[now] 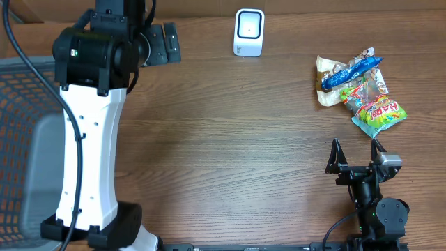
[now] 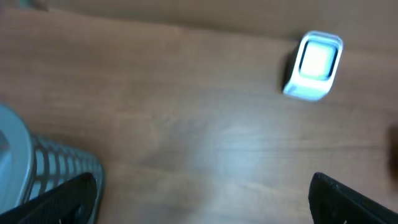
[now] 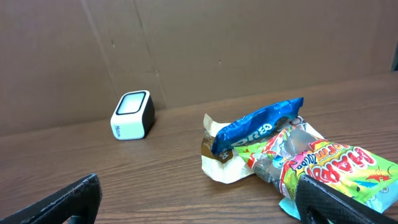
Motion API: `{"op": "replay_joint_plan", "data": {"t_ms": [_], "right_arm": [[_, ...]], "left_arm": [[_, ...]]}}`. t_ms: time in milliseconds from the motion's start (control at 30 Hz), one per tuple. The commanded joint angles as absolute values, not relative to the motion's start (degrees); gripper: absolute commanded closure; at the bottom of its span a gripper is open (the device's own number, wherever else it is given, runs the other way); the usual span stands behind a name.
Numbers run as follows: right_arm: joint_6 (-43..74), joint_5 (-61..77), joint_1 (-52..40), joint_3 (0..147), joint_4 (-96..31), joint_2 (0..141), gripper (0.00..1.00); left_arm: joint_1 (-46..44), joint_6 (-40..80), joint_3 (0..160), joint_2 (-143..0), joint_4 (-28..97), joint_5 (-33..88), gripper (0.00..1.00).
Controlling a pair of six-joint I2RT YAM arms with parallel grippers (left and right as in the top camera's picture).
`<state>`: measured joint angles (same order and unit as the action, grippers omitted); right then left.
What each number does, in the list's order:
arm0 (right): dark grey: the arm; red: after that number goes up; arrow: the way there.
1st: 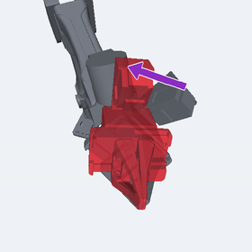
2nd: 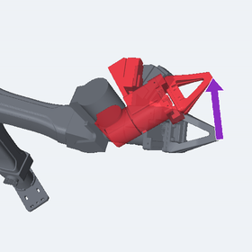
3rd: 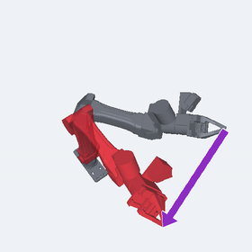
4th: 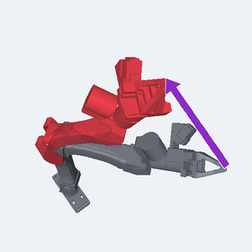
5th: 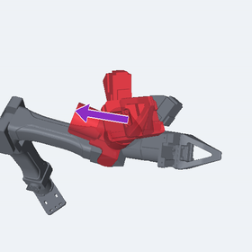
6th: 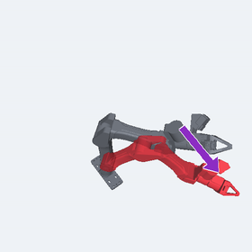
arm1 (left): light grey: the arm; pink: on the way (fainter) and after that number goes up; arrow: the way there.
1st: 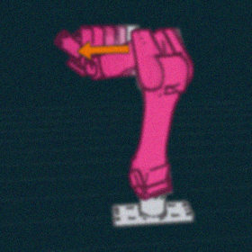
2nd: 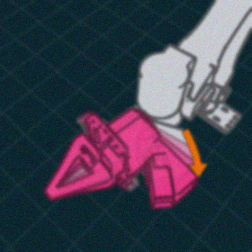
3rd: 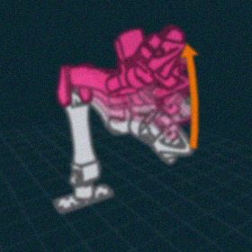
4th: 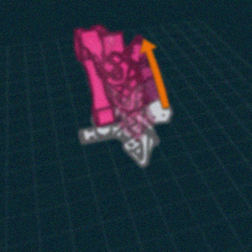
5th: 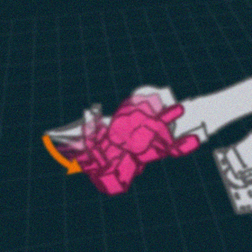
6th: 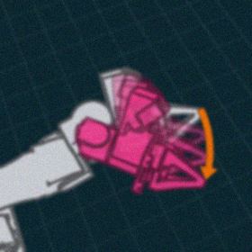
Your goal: Scan the item barcode
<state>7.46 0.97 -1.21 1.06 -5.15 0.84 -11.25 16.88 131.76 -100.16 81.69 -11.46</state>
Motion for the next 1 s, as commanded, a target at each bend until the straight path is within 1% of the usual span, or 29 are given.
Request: {"op": "replay_joint_plan", "data": {"t_ms": [0, 133, 233, 400, 567, 633, 667, 767, 800, 967], "right_arm": [[7.22, 0.25, -1.54, 0.45, -4.78, 0.16, 0.00], [7.22, 0.25, -1.54, 0.45, -4.80, 0.16, 0.00], [7.22, 0.25, -1.54, 0.45, -4.78, 0.16, 0.00], [7.22, 0.25, -1.54, 0.45, -4.80, 0.16, 0.00], [7.22, 0.25, -1.54, 0.45, -4.78, 0.16, 0.00], [7.22, 0.25, -1.54, 0.45, -4.78, 0.16, 0.00], [7.22, 0.25, -1.54, 0.45, -4.78, 0.16, 0.00], [7.22, 0.25, -1.54, 0.45, -4.78, 0.16, 0.00], [7.22, 0.23, -1.54, 0.45, -4.78, 0.16, 0.00], [7.22, 0.25, -1.54, 0.45, -4.78, 0.16, 0.00]], "left_arm": [[-11.20, 15.79, 122.45, -91.61, 72.86, -12.25, 0.00], [-11.20, 14.20, 102.15, -79.90, 55.16, -11.29, 0.00], [-11.20, 9.58, 84.09, -69.56, 39.75, -10.48, 0.00], [-10.74, -0.43, 59.33, -54.30, 21.82, -10.02, 0.00], [-7.86, -6.11, 37.19, -40.25, 2.50, -4.80, 0.00], [-6.55, -7.86, 30.30, -36.12, -2.96, -2.39, 0.00], [-5.58, -8.78, 26.26, -33.52, -5.41, -1.08, 0.00], [-3.88, -11.05, 19.33, -28.21, -6.68, 0.91, 0.00], [-2.92, -12.62, 15.49, -24.69, -6.20, 1.26, 0.00], [-1.43, -16.27, 7.70, -15.27, -2.33, 1.34, 0.00]]}}
